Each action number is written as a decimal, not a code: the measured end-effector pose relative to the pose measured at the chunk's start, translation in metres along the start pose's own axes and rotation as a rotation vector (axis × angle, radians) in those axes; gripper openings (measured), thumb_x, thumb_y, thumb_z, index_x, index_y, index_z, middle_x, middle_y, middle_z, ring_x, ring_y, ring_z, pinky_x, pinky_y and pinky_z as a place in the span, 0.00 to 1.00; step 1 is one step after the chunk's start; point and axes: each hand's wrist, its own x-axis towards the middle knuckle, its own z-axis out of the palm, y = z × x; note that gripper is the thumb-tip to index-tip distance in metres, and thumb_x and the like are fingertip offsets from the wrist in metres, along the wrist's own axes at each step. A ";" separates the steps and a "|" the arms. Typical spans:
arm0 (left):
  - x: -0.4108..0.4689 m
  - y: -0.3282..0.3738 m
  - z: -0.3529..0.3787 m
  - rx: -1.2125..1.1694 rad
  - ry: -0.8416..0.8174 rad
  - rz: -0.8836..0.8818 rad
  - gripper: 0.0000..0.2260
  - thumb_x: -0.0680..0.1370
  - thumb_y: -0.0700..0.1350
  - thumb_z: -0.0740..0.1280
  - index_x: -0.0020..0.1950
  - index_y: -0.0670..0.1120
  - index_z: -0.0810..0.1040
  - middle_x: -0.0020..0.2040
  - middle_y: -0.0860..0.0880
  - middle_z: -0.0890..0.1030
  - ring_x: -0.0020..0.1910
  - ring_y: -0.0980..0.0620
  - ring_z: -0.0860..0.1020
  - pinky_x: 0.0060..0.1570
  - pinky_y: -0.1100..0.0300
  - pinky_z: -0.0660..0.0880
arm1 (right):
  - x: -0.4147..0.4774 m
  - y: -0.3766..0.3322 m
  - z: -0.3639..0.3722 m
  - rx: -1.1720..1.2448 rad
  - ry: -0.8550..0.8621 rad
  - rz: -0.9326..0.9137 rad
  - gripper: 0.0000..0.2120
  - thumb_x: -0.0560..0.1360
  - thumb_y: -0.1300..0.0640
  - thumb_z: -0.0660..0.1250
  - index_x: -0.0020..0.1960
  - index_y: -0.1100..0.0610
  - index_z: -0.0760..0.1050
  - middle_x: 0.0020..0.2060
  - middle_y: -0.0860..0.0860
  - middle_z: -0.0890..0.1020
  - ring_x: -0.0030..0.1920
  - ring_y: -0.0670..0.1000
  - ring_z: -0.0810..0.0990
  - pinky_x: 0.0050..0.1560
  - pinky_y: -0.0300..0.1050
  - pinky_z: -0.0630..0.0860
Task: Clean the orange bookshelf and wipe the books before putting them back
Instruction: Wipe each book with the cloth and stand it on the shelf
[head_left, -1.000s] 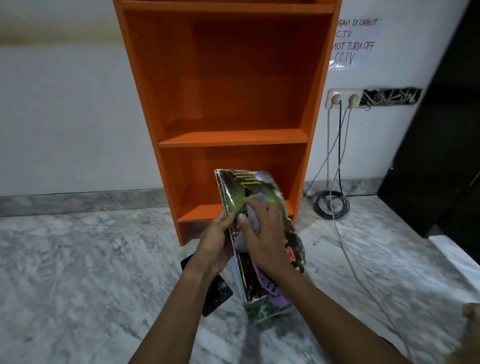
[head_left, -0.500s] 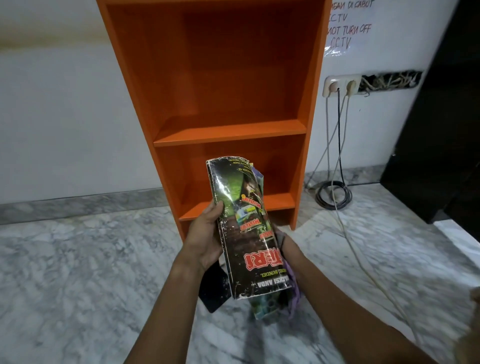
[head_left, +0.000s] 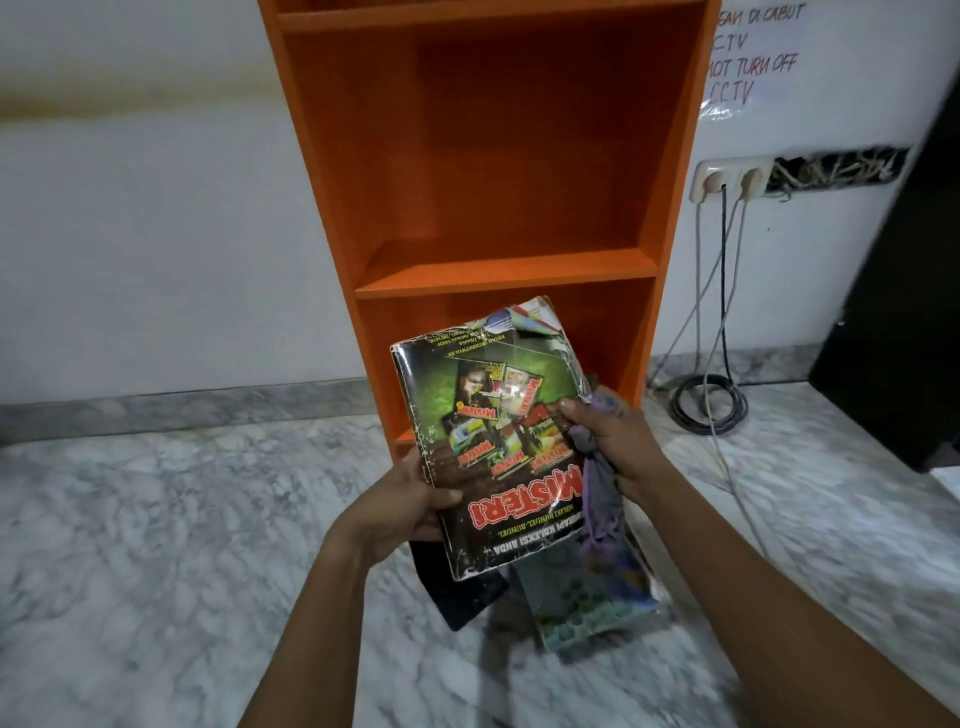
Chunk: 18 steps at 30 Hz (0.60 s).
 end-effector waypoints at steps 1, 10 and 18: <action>-0.002 -0.002 -0.001 0.015 0.011 0.045 0.19 0.79 0.32 0.66 0.64 0.53 0.73 0.54 0.46 0.87 0.50 0.45 0.86 0.42 0.50 0.83 | 0.001 -0.003 0.001 -0.015 0.012 -0.028 0.12 0.72 0.60 0.77 0.42 0.58 0.73 0.41 0.62 0.82 0.38 0.55 0.80 0.40 0.48 0.76; 0.018 0.039 -0.010 0.105 0.343 0.487 0.24 0.77 0.29 0.68 0.68 0.49 0.73 0.58 0.49 0.85 0.55 0.51 0.84 0.53 0.52 0.82 | 0.034 -0.064 0.054 -0.677 0.189 -0.391 0.17 0.72 0.42 0.75 0.42 0.55 0.76 0.34 0.51 0.84 0.36 0.53 0.84 0.39 0.56 0.83; 0.060 0.130 -0.056 0.282 0.573 0.705 0.20 0.78 0.33 0.68 0.62 0.55 0.73 0.57 0.49 0.84 0.52 0.49 0.85 0.43 0.48 0.85 | 0.095 -0.140 0.111 -0.840 0.406 -0.506 0.14 0.78 0.41 0.70 0.52 0.51 0.72 0.41 0.47 0.78 0.40 0.52 0.76 0.34 0.44 0.64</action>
